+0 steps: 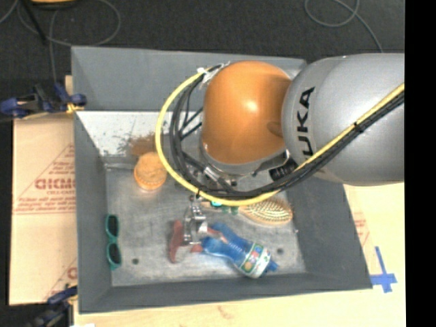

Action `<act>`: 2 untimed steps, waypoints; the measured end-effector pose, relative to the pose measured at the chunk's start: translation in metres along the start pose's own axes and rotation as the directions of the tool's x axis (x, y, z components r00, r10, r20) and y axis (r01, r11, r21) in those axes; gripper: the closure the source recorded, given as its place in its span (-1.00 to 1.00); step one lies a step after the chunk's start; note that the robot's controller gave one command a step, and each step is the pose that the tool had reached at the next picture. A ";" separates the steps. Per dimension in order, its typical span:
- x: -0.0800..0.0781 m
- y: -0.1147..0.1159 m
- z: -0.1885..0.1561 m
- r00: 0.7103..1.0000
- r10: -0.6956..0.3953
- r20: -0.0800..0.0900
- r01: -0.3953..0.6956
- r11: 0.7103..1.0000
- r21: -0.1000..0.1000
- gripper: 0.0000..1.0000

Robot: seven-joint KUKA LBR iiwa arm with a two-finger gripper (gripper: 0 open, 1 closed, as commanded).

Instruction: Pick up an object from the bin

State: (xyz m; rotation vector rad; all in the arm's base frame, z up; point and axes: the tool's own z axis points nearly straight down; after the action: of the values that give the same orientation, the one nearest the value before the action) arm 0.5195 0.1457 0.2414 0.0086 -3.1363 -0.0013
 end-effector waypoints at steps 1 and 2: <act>-0.002 -0.001 -0.004 1.000 0.004 0.008 -0.004 1.000 -0.002 -1.00; -0.026 -0.013 0.111 0.989 0.150 0.007 -0.150 0.989 -0.002 1.00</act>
Offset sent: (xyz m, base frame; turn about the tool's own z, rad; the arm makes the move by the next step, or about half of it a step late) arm 0.0244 -0.0127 -0.1110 0.1521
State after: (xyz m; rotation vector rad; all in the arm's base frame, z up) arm 0.5446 0.1332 0.1306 -0.2275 -3.1349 -0.0038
